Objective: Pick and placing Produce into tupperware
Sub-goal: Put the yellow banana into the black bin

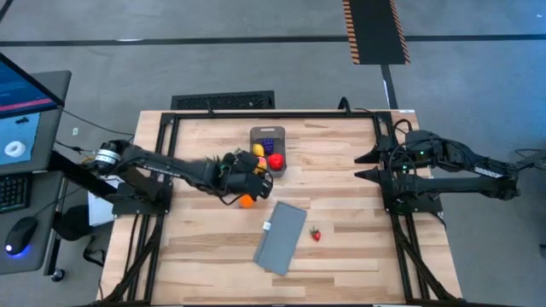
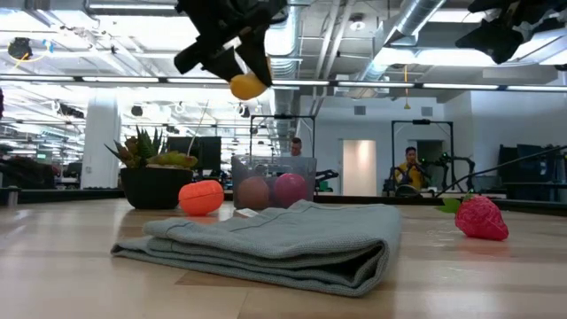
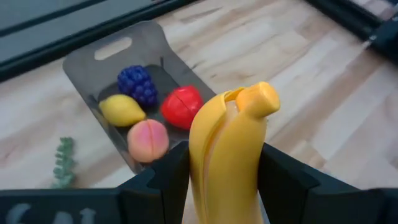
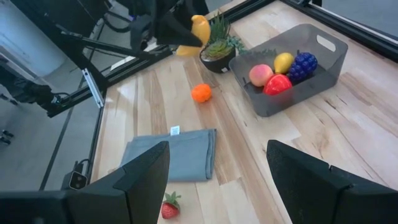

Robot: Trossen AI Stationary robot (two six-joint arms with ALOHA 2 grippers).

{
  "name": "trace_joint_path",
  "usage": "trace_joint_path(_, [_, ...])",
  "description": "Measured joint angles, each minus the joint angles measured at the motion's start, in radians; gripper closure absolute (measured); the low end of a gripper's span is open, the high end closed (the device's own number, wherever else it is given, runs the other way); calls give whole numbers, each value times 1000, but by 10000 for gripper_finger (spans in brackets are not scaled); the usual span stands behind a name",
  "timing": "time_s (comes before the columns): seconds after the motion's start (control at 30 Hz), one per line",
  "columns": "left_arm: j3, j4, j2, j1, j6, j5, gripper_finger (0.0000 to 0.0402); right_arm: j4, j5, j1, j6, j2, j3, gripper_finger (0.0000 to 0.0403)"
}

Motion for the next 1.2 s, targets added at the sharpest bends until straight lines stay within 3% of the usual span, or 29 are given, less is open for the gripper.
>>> trace_joint_path(0.47, [0,124,0,173,222,105,246,0,0,0,1,0,0,112])
trace_joint_path(0.83, [-1,181,1,321,369,246,246,0,0,0,17,0,0,112])
trace_joint_path(0.97, [-41,271,1,369,390,327,246,0,0,0,21,0,0,112])
trace_joint_path(1.2, [-94,283,2,427,420,386,246,0,0,0,31,0,0,112])
